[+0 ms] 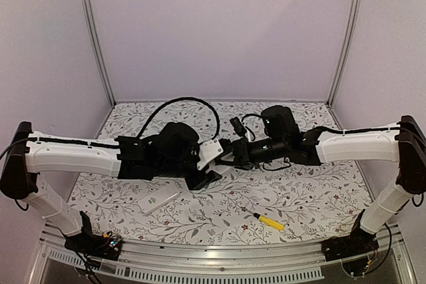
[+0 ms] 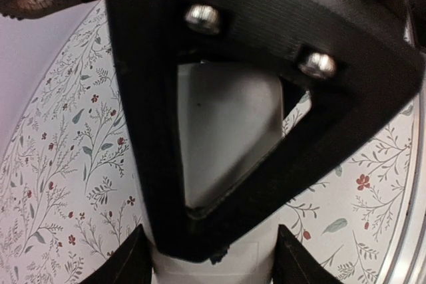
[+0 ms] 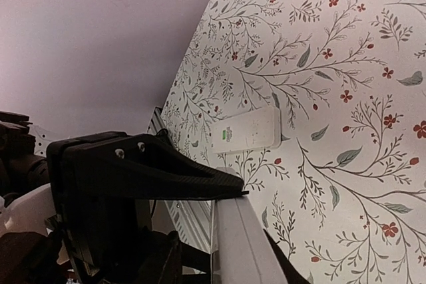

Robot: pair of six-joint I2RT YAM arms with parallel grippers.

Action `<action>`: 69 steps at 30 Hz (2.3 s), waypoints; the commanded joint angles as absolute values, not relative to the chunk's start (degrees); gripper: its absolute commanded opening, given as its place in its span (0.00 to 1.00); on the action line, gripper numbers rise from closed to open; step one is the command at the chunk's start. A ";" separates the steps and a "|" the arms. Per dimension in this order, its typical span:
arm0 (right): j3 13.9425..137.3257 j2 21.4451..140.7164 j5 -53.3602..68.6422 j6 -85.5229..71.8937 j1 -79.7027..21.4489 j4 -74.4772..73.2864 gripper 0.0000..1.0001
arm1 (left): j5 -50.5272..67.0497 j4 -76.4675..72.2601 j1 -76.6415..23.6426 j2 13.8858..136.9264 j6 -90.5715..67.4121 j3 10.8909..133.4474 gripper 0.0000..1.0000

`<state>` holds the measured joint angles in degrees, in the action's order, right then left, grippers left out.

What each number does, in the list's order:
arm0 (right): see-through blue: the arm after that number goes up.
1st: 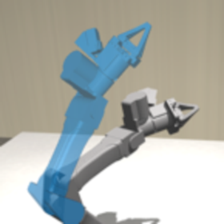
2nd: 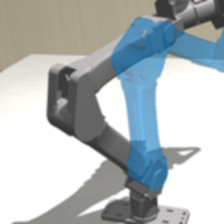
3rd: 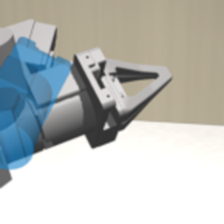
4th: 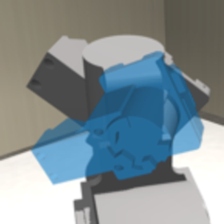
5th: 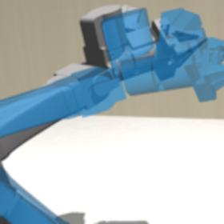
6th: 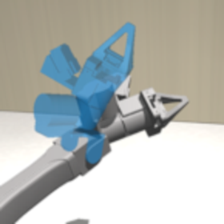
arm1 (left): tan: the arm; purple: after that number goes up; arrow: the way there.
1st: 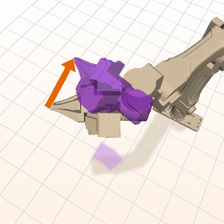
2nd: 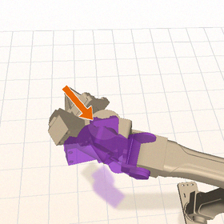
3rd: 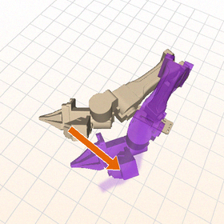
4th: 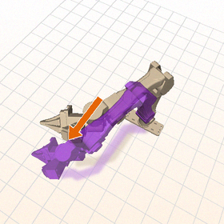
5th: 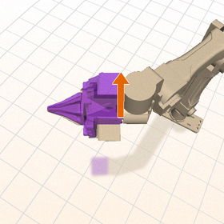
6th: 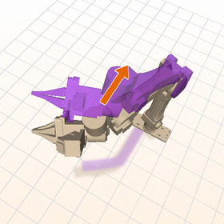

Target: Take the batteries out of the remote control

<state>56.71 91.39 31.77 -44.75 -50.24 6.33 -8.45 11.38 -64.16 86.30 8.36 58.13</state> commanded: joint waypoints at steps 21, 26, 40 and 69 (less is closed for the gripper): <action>49.37 82.49 16.39 -45.89 -50.04 13.32 0.00 | 2.29 8.56 -59.45 80.58 2.50 60.21 0.83; 45.08 76.98 11.78 -45.56 -49.49 19.16 0.00 | 11.96 3.10 -52.05 75.77 -7.13 58.72 0.88; 45.69 73.90 11.59 -37.98 -49.48 36.39 0.00 | 49.34 -9.20 -38.85 79.63 -19.23 57.86 0.96; 50.58 83.27 21.81 -36.19 -50.51 37.19 0.00 | 50.17 -14.82 -34.05 80.35 -26.64 51.81 0.55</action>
